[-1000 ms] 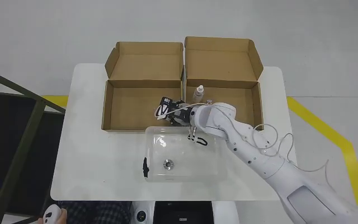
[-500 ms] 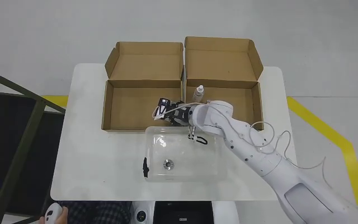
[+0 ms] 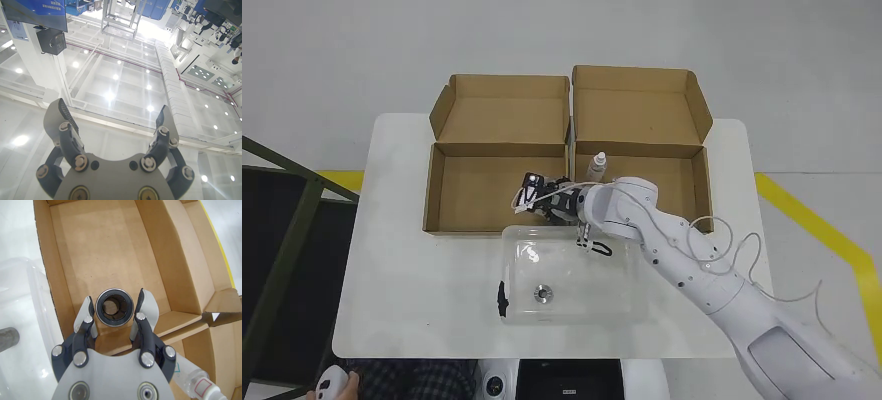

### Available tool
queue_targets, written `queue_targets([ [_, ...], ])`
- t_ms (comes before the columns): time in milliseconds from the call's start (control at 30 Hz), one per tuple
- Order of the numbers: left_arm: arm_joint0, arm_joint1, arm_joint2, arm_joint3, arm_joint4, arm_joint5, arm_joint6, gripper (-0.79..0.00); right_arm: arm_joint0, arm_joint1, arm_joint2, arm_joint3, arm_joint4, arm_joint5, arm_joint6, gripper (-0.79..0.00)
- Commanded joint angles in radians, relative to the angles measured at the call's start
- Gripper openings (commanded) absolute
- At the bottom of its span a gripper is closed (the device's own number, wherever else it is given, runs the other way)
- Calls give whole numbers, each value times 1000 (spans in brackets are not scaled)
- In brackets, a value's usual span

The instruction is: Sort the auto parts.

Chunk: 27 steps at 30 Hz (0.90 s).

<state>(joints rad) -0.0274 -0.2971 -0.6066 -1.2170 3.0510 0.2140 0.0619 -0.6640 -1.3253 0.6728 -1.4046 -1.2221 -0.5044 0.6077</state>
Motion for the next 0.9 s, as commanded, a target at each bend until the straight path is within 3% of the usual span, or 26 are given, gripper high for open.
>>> queue_targets([
  [0,0,0,0,0,0,0,0,0,-9,5,20,-26,3,-6,-2,-326],
  [367,0,0,0,0,0,0,0,0,-121,44,133,-267,17,-73,14,-222],
  [667,0,0,0,0,0,0,0,0,-297,87,215,-461,53,-193,7,-175],
  [867,0,0,0,0,0,0,0,0,-414,118,263,-564,-21,-268,33,-139],
])
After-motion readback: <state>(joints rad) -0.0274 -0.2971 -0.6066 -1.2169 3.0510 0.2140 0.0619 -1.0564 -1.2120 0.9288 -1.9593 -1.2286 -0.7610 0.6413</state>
